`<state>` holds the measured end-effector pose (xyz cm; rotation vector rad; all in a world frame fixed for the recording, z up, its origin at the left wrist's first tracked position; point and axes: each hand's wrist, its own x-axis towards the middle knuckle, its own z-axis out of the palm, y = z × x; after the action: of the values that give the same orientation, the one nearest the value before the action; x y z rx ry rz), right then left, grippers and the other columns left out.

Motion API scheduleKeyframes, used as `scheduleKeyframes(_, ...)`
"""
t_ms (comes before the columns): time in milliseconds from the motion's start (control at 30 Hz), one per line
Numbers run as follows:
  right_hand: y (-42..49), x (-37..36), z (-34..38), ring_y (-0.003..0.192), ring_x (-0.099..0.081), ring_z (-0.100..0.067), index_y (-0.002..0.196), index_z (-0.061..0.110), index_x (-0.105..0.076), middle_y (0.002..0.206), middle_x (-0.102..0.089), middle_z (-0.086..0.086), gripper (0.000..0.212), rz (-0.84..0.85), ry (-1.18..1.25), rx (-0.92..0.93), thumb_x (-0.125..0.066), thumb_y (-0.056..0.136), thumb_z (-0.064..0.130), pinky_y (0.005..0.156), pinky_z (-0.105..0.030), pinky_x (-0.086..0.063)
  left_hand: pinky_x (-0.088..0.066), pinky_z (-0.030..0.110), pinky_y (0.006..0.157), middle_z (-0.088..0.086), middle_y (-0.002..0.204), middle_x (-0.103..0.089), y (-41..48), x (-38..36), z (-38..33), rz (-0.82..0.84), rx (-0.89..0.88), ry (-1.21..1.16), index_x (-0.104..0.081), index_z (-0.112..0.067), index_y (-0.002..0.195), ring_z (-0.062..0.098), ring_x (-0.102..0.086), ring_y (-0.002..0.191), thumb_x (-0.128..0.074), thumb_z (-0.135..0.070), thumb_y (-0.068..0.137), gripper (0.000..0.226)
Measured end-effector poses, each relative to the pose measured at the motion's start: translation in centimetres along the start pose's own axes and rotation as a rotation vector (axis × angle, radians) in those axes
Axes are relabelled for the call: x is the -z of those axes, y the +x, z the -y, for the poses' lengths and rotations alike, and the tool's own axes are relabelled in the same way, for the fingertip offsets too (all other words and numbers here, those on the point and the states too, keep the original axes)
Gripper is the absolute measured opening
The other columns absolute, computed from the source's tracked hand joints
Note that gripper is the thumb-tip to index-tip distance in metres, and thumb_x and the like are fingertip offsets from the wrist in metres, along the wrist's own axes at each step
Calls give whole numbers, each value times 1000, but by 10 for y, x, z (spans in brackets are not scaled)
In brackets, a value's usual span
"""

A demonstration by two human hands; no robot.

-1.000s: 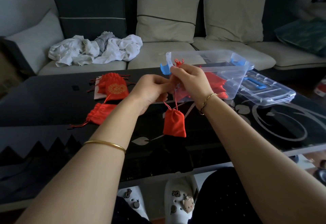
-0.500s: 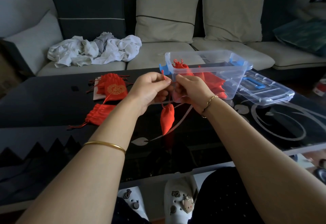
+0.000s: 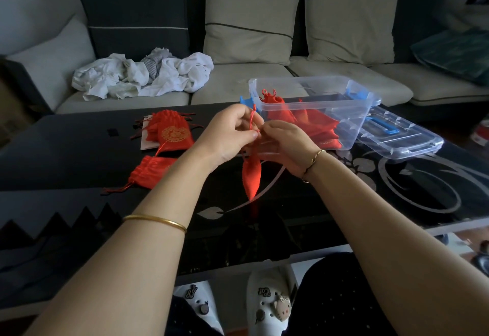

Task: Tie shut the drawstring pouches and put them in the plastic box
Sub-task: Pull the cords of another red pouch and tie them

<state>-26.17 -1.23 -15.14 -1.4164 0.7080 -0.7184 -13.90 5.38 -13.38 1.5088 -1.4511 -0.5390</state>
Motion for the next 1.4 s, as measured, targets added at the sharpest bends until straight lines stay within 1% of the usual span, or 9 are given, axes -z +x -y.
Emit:
scheduleKeyframes(167,-1,3,-5,75,-64,-23,91,10,-62,85,-66,-9,24,105,-7,-86,-39,98,13,76,-34,-53,-43,12,75,-4,83,-59,0,-6,6,-86,-182,250,-61,-13,106,7,-55,73,-57,1,85,26)
scheduleKeyframes(433,-2,9,-4,77,-60,-13,86,14,-64,89,-68,-4,28,238,-2,-208,-40,98,21,70,-26,-44,-51,31,79,7,83,-67,1,-7,10,-191,-186,177,-63,-14,99,18,-63,76,-62,2,81,24)
scheduleKeyframes(567,-1,11,-5,74,-64,-19,80,12,-56,84,-65,-7,26,100,33,-148,-42,99,23,67,-28,-47,-52,24,73,-3,74,-64,1,-7,10,-195,-75,71,-63,-14,86,7,-61,68,-64,1,81,16)
scheduleKeyframes(767,1,13,-5,70,-63,-18,69,12,-54,74,-62,-4,32,-131,127,-112,-47,97,27,62,-27,-48,-53,29,72,2,83,-69,1,-4,17,-250,280,-281,-64,-14,86,15,-67,77,-56,-13,92,11)
scheduleKeyframes(900,2,16,-5,64,-59,-15,56,14,-46,72,-65,-5,39,-169,507,-205,-48,94,25,61,-25,-44,-51,33,62,6,76,-67,3,-2,26,-307,356,-53,-59,-9,81,17,-61,66,-47,-18,93,19)
scheduleKeyframes(1034,3,17,-9,57,-65,-14,55,15,-42,72,-70,-6,44,-113,785,-239,-41,97,28,55,-22,-48,-53,47,76,16,86,-66,3,-2,32,-280,384,166,-53,-8,85,31,-64,77,-36,-23,93,25)
scheduleKeyframes(1200,8,16,-17,42,-56,-11,61,16,-44,48,-54,1,39,-232,704,-266,-43,97,31,45,-16,-48,-42,25,54,3,70,-63,5,-5,22,-371,531,-209,-45,-12,103,14,-58,58,-30,-20,99,17)
scheduleKeyframes(1300,10,21,-24,41,-49,-9,61,18,-44,43,-49,3,38,-298,655,-303,-43,97,31,43,-15,-44,-47,22,59,3,72,-69,7,0,22,-417,612,-471,-48,-9,102,13,-66,63,-28,-19,99,22)
scheduleKeyframes(1400,10,26,-28,47,-44,-9,61,18,-43,42,-47,3,38,-324,621,-342,-41,97,30,45,-19,-40,-56,31,71,3,57,-63,8,4,18,-501,590,-838,-47,-8,84,15,-67,56,-31,-13,98,22)
